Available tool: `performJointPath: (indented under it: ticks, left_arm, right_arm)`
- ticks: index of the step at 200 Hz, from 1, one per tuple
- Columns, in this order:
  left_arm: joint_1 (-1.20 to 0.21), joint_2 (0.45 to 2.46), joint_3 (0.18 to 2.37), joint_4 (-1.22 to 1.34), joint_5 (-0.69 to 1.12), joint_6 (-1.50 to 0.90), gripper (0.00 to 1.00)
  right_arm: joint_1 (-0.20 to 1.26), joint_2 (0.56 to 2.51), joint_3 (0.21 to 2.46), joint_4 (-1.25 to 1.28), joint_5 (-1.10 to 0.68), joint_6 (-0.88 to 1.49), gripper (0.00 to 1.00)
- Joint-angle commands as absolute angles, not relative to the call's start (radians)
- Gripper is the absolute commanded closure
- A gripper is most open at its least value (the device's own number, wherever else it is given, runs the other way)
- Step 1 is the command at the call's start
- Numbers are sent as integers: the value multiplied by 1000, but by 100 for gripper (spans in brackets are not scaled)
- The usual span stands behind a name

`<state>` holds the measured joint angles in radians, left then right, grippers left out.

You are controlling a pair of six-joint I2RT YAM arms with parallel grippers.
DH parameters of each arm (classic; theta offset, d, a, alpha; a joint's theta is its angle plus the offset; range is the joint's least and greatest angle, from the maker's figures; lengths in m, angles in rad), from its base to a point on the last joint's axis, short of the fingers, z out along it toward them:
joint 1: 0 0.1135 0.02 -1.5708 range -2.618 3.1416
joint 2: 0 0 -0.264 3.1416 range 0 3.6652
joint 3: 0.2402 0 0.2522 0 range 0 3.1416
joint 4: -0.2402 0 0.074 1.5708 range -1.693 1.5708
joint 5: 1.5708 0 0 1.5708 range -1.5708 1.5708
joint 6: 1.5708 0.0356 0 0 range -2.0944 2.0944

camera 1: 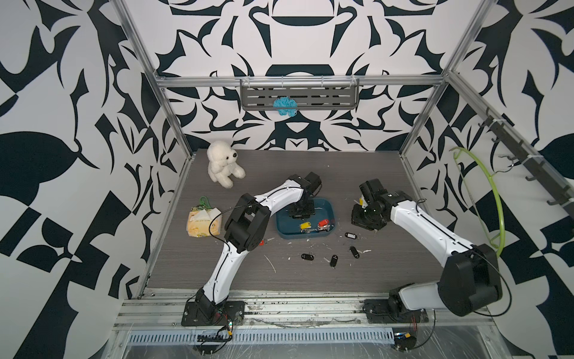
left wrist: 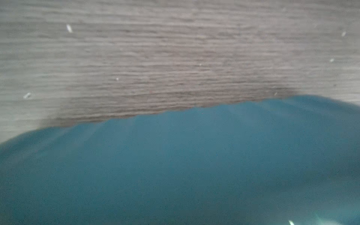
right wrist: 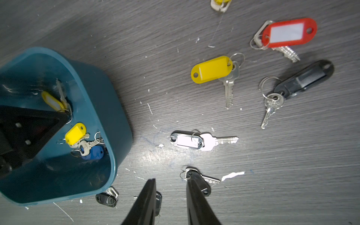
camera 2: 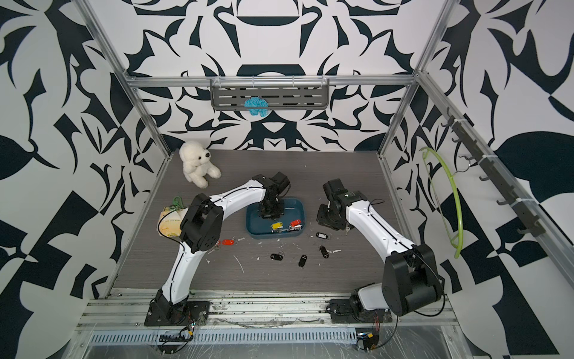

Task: Take the keys out of the storage box
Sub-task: Pick up the key from the storage box, then place the key at the center of the board.

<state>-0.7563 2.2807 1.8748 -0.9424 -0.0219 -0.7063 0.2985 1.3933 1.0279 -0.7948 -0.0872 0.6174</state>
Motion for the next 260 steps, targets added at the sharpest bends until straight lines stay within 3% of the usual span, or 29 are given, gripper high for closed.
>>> performJointPath:
  ticks: [1,23,160,260]
  left_arm:
    - [-760,2243,1892,-993,-72,-689,86]
    - [-759,2213,1900,-1005,-103,-683,100]
    - [-731,2024,1915,-1057,-58,-712,100]
    - [-404,1701,1699,-1137,-71,-658,100]
  right_arm:
    - [305,1381,1022,-800,-89,618,68]
    - [305,1382,1022,-799,-89,618,68]
    - [312,1377,1026,-802,-89,621,68]
    - [371,1406,1099,-815,-71,639,68]
